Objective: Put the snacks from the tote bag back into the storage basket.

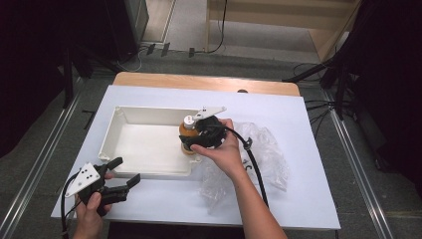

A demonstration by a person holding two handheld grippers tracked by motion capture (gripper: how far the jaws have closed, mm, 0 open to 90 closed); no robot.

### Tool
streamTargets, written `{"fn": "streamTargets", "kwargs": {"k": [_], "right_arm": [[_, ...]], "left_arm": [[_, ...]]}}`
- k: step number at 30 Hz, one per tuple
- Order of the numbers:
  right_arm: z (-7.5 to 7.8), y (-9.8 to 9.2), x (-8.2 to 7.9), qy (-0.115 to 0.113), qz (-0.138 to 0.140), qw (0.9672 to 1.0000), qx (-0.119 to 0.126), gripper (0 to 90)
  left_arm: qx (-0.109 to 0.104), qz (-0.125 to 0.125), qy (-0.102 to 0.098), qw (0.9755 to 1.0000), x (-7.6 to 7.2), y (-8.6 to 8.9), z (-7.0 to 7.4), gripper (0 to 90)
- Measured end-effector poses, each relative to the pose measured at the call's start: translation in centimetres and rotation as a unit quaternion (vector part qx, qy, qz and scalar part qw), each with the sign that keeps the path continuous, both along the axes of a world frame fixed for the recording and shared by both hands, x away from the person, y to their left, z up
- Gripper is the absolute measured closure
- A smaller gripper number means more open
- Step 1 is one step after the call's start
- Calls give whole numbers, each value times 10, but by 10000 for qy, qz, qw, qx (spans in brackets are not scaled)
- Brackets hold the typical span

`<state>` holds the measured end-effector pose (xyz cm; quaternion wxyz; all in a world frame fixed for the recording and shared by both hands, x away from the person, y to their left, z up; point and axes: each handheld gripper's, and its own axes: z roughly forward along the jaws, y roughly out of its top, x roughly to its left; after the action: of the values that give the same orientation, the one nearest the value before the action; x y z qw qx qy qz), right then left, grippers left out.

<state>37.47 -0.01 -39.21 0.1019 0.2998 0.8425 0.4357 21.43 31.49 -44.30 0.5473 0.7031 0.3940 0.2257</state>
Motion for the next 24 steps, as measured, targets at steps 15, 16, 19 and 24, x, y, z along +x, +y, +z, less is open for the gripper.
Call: {"fn": "streamTargets", "kwargs": {"k": [15,16,19,24], "right_arm": [[-2,1,-1,8,17,10000,-11,301],[-2,1,-2,-8,-5,10000,-9,300],[-1,1,-6,-206,-78,9998,-18,269],[8,-11,-6,-158,-182,9990,369,212]], "left_arm": [[8,-5,2,10000,0,-1,0,135],[8,-4,2,10000,0,0,0,135],[6,-3,-14,10000,0,0,0,135],[4,0,-4,10000,0,0,0,135]]}}
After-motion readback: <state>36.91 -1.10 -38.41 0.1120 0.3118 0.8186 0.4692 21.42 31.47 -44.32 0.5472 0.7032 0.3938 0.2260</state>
